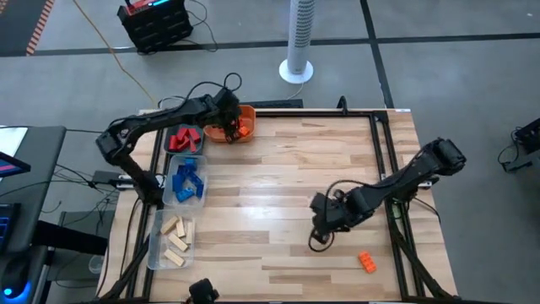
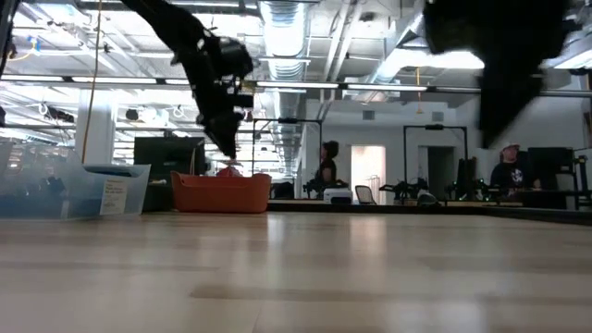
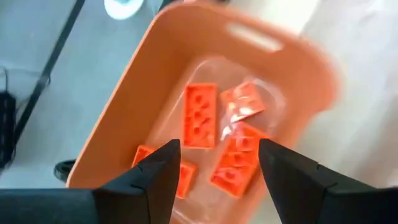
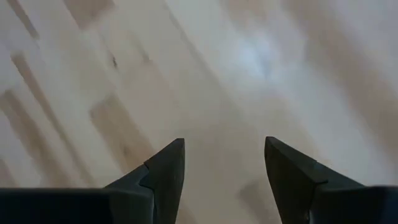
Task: Sort blocks
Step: Put the orange game piece into the orange bin
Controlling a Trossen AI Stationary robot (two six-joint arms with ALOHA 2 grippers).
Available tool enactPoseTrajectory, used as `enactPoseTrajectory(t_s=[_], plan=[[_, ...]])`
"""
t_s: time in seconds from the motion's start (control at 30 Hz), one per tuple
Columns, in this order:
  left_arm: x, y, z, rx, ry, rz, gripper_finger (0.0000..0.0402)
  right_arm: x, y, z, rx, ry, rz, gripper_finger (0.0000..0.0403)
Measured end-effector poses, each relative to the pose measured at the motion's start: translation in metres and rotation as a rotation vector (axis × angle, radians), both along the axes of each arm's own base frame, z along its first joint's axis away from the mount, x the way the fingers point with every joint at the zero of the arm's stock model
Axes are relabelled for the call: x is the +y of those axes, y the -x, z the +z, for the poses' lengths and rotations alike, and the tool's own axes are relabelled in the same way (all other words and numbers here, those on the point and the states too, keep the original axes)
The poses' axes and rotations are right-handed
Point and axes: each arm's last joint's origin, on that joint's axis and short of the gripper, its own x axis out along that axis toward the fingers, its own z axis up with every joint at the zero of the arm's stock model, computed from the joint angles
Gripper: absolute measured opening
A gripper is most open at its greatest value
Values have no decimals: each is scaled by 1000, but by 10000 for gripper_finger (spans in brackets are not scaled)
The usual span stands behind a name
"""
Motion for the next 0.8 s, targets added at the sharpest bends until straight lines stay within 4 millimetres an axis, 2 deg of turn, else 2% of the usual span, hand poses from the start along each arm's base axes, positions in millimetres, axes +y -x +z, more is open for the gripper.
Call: enactPoseTrajectory(t_s=[0.17,0.27,0.43,0.63,0.8], plan=[[-35,-4,33,-87,-62,-96,212,23,15,-13,181,-175,-134,218],[-60,-4,44,-133,-87,-165,212,40,24,-25,310,-247,-210,218],[-94,-3,50,-159,-93,-266,212,63,39,-42,541,-328,-303,218],[-118,-6,49,-163,-91,-354,212,84,54,-46,623,-358,-335,218],[-129,-10,49,-161,-87,-395,212,99,69,-47,648,-356,-393,218]])
